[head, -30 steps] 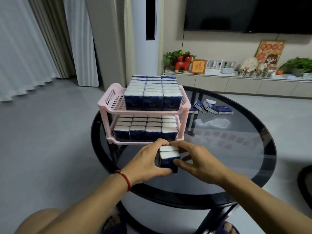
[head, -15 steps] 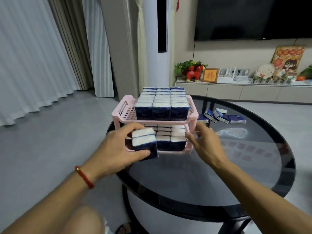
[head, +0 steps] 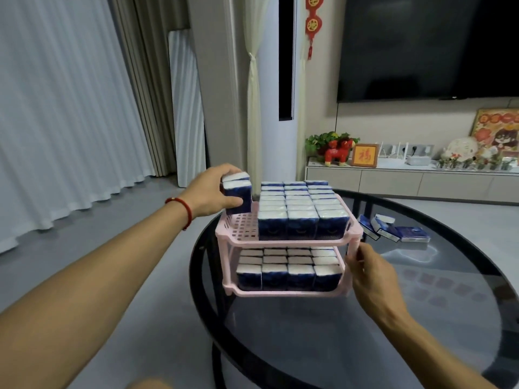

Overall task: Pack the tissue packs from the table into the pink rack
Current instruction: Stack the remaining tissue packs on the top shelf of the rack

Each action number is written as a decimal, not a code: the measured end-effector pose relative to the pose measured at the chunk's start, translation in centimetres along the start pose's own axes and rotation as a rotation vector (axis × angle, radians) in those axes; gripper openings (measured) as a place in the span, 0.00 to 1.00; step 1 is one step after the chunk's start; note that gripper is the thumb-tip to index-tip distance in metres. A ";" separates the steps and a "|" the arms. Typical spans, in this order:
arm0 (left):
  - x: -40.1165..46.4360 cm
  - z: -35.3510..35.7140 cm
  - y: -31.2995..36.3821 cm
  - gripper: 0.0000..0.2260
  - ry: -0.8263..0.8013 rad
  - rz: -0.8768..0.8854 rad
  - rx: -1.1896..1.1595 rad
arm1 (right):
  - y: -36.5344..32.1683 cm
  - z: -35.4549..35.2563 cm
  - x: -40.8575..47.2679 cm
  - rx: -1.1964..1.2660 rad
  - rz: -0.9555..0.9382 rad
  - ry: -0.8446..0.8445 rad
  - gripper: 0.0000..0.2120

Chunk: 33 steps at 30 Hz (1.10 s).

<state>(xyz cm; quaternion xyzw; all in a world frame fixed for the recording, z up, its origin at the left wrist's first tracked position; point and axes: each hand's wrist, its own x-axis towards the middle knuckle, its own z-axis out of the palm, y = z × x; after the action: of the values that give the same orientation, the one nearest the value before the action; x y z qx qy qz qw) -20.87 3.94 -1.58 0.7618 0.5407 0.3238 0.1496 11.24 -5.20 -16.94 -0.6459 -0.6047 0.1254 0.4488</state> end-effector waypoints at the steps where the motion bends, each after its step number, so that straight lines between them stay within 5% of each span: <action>1: 0.8 0.7 0.0 0.23 -0.008 0.012 0.039 | 0.0 -0.1 0.0 0.004 -0.005 -0.007 0.10; 5: 3.1 2.7 -0.6 0.22 -0.056 0.017 0.154 | 0.3 -0.3 0.1 -0.013 -0.004 -0.017 0.12; 15: 4.7 4.2 -3.7 0.22 -0.150 0.038 -0.022 | 0.9 -0.5 0.4 0.018 -0.056 -0.033 0.13; 27: 5.1 3.7 -3.4 0.21 -0.265 0.030 0.040 | 0.9 -0.7 0.4 -0.026 -0.067 -0.058 0.03; 33: 4.8 3.6 -2.9 0.33 -0.301 -0.022 -0.057 | 0.7 -0.9 0.5 -0.049 -0.054 -0.069 0.01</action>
<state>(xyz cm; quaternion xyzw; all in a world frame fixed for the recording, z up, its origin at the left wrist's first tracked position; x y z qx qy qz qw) -19.62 9.85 -4.32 0.7912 0.5111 0.2194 0.2541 12.40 -5.07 -16.78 -0.6352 -0.6400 0.1205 0.4152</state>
